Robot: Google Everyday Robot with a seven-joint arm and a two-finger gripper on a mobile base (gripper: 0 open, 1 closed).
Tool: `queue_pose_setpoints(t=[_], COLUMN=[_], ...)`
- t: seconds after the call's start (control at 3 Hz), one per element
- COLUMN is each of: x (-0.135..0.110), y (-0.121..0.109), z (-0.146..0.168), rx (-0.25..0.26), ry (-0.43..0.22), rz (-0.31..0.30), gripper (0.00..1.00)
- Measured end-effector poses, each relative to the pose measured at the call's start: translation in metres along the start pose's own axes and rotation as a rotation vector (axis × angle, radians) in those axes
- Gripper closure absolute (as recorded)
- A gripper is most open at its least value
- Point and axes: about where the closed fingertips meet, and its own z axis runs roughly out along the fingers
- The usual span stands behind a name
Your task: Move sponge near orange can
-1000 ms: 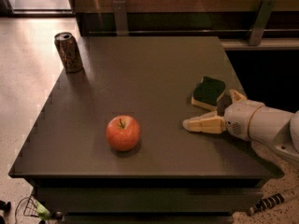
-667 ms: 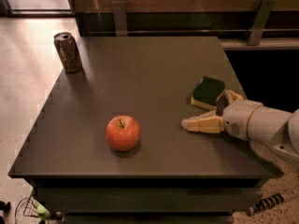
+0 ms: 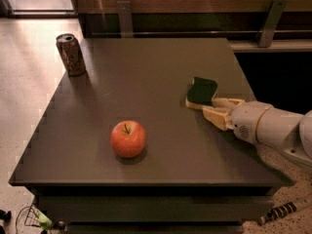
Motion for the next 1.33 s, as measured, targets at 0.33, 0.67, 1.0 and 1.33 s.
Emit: queue_pose_setpoints(t=[0.33, 0.67, 1.0, 1.33], x=[-0.001, -0.001, -0.038, -0.087], y=[0.0, 0.0, 0.001, 0.0], z=[0.0, 0.0, 0.001, 0.0], rx=[0.0, 0.0, -0.051, -0.102], ry=[0.0, 0.0, 0.017, 0.018], rz=[0.0, 0.0, -0.072, -0.153], gripper=[1.0, 1.0, 1.0, 1.0])
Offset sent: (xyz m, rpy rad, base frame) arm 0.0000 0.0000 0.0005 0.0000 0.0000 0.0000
